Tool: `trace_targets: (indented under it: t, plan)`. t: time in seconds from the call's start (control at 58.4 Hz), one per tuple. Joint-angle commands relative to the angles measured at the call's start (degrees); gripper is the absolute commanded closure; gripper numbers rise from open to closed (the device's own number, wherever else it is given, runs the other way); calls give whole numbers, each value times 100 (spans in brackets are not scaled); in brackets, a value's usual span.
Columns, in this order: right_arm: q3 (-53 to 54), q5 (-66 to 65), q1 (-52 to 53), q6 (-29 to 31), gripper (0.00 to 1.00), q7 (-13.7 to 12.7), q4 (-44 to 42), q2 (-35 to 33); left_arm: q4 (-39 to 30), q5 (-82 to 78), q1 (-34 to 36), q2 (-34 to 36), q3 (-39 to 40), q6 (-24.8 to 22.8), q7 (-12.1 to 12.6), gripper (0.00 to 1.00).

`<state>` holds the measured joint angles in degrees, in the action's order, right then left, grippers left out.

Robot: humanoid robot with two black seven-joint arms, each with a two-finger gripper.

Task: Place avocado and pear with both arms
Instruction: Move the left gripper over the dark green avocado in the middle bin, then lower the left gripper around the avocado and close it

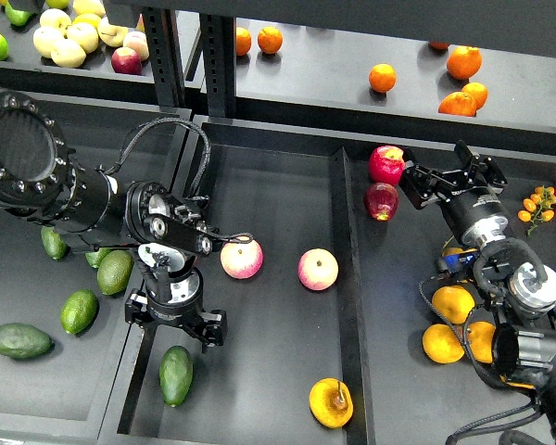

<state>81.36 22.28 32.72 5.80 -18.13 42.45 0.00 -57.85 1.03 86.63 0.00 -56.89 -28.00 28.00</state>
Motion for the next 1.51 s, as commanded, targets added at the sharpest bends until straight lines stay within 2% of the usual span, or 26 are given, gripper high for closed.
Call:
trace_targets:
  t: [0.0,0.189,0.566,0.72,0.891,1.491]
  plan:
    - [-102,13,24,9,1,2,9,0,81,-15,-94,0,-15,0,0,1]
    - [-182,74,32,17,1,2,18,0,116,-50,-278,0,143,0,0,1]
    - [-314,101,-38,17,1,-33,150,0,151,-621,-612,0,978,0,0,1]
    - [-314,101,-47,17,1,-33,159,0,397,-691,-867,0,1347,0,0,1]
    - [-314,101,-38,26,1,-15,159,0,775,-1034,-1166,0,1374,0,0,1]
    - [-323,171,-29,44,1,-6,150,0,1056,-1140,-1473,0,1312,0,0,1]
